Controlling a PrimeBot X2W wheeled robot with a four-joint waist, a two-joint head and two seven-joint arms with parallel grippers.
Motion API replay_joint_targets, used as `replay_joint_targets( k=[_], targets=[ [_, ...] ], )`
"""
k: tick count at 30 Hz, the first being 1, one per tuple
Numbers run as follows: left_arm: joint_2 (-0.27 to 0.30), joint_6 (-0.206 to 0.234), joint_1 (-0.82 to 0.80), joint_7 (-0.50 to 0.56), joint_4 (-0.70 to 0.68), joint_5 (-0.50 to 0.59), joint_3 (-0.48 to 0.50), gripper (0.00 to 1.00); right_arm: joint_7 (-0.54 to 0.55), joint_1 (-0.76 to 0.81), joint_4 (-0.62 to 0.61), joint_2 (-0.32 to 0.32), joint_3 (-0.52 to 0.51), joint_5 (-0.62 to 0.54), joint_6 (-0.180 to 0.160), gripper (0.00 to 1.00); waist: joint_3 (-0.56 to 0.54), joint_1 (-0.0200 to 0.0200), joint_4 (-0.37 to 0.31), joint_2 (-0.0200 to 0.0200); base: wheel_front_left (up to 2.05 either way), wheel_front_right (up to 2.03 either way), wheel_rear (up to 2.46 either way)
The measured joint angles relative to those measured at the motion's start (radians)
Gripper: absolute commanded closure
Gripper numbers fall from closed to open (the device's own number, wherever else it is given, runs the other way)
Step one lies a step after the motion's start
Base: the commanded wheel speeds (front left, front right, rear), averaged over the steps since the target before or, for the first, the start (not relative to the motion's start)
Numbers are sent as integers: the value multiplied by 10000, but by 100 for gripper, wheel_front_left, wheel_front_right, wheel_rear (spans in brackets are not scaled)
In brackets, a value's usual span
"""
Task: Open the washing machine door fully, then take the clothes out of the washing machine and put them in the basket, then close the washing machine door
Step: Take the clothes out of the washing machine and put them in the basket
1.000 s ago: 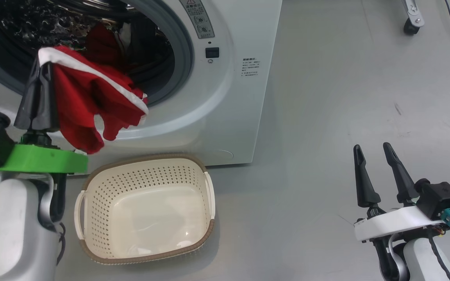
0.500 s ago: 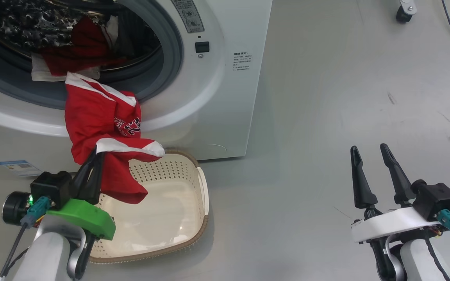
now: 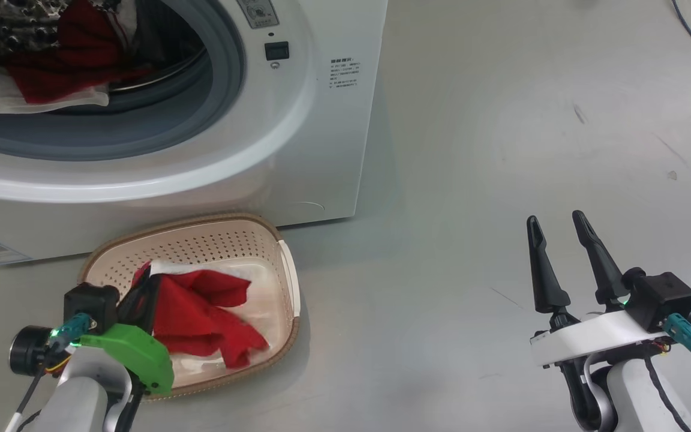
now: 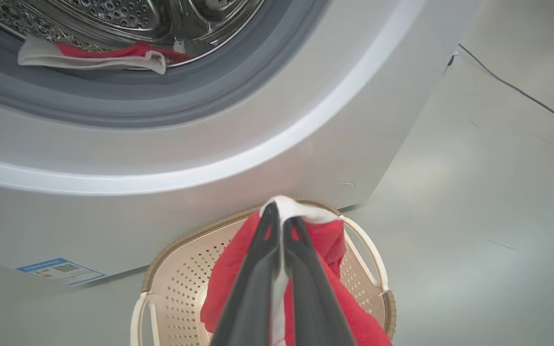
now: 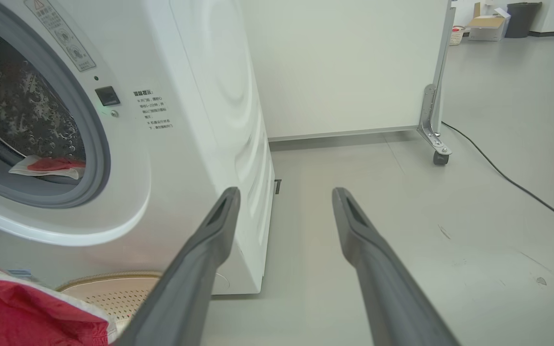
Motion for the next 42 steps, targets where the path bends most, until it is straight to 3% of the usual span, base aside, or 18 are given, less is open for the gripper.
replay_joint_targets(
  k=[13,21,30,42],
  targets=[
    [221,0,-576,591,1348,0,8,100,0,-221,-121,10,163,2,0,0,810,0,-640,0,0,0,0],
    [351,0,-1290,675,1860,-393,504,100,0,-420,-219,123,201,35,0,0,1471,0,-1162,0,0,0,0],
    [771,58,-1958,679,2589,-150,491,100,0,-732,-293,226,109,113,0,0,2207,0,-1696,0,0,0,0],
    [821,61,-2078,750,3710,449,-123,100,0,-871,-282,291,-65,123,0,0,2583,0,-1939,0,0,0,0]
  ],
)
